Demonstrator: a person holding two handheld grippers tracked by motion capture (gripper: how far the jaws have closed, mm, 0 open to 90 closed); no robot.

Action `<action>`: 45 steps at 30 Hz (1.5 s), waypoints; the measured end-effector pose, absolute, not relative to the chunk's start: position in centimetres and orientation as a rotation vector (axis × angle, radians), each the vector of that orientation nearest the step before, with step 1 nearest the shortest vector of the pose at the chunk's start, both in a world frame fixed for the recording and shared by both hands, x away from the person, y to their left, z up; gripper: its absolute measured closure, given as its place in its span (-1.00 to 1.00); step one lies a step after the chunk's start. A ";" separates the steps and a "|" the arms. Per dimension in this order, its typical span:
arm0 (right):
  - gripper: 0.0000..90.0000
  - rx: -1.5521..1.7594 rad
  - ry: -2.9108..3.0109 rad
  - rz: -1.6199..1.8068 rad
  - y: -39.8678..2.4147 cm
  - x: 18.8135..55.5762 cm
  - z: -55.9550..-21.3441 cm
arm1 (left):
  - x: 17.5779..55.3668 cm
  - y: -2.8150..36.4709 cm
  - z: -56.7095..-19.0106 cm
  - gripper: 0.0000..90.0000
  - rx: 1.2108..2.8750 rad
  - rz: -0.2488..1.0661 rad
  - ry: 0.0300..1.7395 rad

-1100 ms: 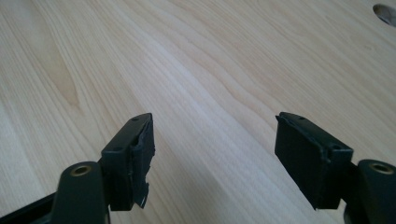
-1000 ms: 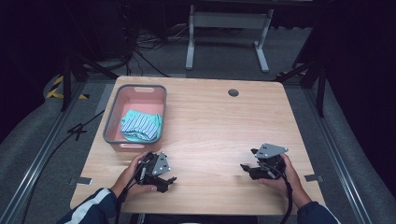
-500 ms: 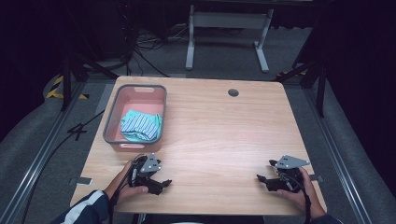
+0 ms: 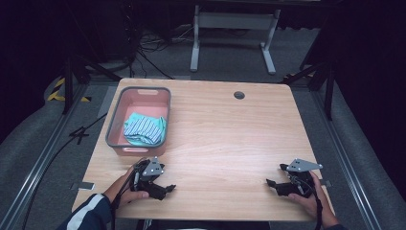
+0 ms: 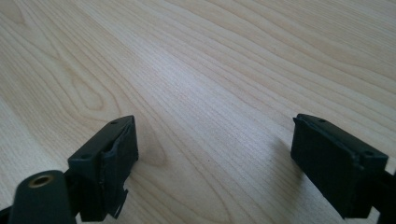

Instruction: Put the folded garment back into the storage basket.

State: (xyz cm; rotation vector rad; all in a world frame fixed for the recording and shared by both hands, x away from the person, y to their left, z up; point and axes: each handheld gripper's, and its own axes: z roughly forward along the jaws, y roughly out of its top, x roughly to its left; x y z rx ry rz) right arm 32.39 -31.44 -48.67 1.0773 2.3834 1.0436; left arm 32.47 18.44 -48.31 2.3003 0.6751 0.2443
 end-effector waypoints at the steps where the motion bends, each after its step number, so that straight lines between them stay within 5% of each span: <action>1: -0.66 1.078 2.383 1.045 -31.4 32.4 -48.7 | 32.5 18.4 -48.3 -0.69 2.301 0.245 0.673; 45: -0.66 1.092 2.370 1.043 -31.5 32.4 -48.7 | 33.3 17.7 -48.4 -0.99 2.338 0.228 0.663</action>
